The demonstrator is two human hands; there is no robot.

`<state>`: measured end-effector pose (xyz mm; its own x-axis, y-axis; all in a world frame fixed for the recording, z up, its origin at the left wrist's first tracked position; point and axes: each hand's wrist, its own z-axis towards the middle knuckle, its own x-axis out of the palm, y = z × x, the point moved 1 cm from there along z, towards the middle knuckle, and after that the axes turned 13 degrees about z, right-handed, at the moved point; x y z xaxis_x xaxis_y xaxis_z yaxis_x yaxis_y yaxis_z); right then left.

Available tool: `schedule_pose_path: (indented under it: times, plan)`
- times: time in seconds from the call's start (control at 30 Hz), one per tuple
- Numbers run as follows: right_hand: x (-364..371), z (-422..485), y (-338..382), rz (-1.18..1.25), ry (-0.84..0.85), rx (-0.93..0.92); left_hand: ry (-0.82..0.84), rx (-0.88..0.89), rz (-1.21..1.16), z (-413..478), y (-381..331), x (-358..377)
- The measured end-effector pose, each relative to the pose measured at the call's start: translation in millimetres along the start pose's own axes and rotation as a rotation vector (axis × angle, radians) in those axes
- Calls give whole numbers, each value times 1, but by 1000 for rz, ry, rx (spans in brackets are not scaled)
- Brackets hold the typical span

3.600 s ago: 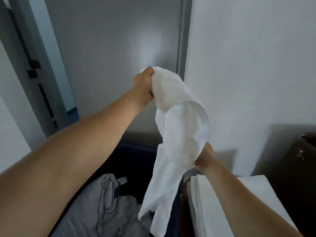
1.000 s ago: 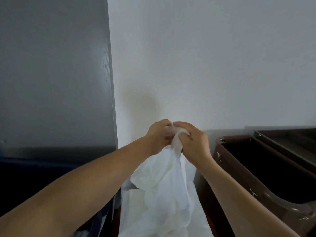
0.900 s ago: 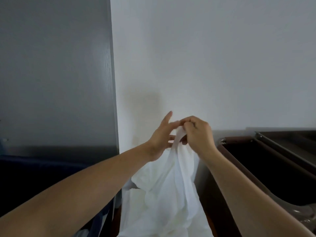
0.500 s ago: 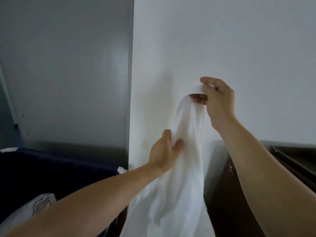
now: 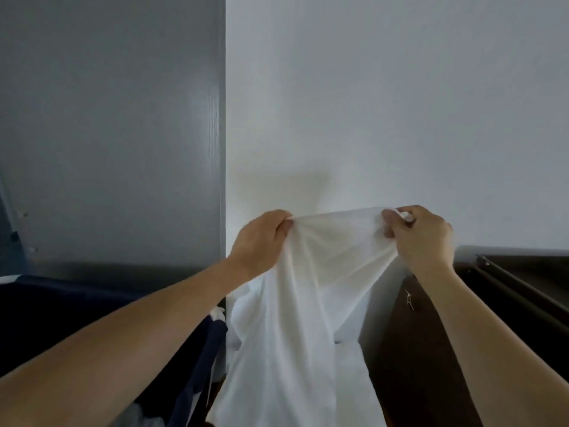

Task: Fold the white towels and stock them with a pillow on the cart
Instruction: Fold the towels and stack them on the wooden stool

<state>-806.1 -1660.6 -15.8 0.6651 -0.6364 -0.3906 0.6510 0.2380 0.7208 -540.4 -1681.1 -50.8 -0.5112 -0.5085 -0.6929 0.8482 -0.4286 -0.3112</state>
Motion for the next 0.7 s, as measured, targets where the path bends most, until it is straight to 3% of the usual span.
schedule_pose_path:
  times: [0.1,0.13,0.17,0.27,0.3,0.33,0.43,0.53,0.63,0.7]
  plan:
    - [-20,5,4,152,-224,-93,-331,96,-106,19,-38,-25]
    - [-22,5,2,214,-279,-94,-354,93,-112,17,-48,-24]
    - [-21,5,-2,250,-296,-68,-257,122,-51,12,-54,-14]
    - [-10,-1,-28,57,-119,81,558,247,298,-24,-48,39]
    - [-8,-5,-36,-12,-44,114,669,220,271,-32,-39,50]
    - [-6,-11,-42,-50,11,130,659,162,179,-32,-32,53]
    - [0,-23,-50,-83,190,39,421,2,-53,-12,-21,49]
    - [17,-43,-42,65,496,-201,388,154,-63,-4,-40,33]
    - [40,-67,-25,187,728,-36,467,289,-84,-10,-57,29]
    - [52,-70,-26,217,682,30,467,225,-163,-16,-53,33]
